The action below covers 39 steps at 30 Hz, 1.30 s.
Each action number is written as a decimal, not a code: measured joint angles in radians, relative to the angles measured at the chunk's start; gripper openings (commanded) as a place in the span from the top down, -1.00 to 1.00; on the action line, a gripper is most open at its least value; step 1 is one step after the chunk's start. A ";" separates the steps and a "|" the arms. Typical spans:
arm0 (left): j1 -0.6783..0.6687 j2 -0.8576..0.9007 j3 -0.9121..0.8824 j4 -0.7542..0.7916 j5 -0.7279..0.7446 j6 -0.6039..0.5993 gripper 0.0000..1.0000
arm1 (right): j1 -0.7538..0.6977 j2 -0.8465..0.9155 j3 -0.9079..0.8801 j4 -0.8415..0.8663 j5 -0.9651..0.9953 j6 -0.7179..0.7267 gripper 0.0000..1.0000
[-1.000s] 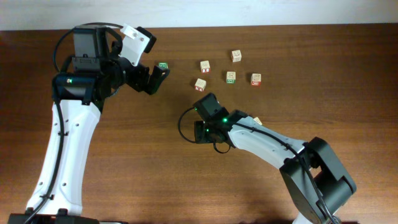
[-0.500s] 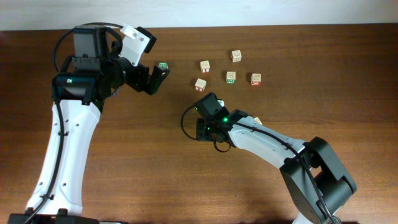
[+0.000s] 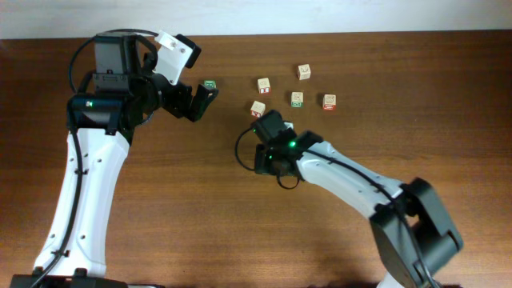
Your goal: Rotate 4 blocks
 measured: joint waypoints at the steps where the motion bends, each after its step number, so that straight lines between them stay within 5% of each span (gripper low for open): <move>1: 0.000 0.000 0.000 0.000 0.000 0.000 -0.98 | -0.006 -0.018 0.010 -0.022 0.000 -0.007 0.88; 8: 0.000 0.000 0.000 0.000 0.000 0.000 -0.98 | -0.057 -0.117 0.042 -0.176 0.012 -0.025 0.90; 39: 0.000 0.000 0.000 0.000 0.000 0.000 -0.98 | -0.139 0.018 -0.013 -0.154 0.083 0.014 0.91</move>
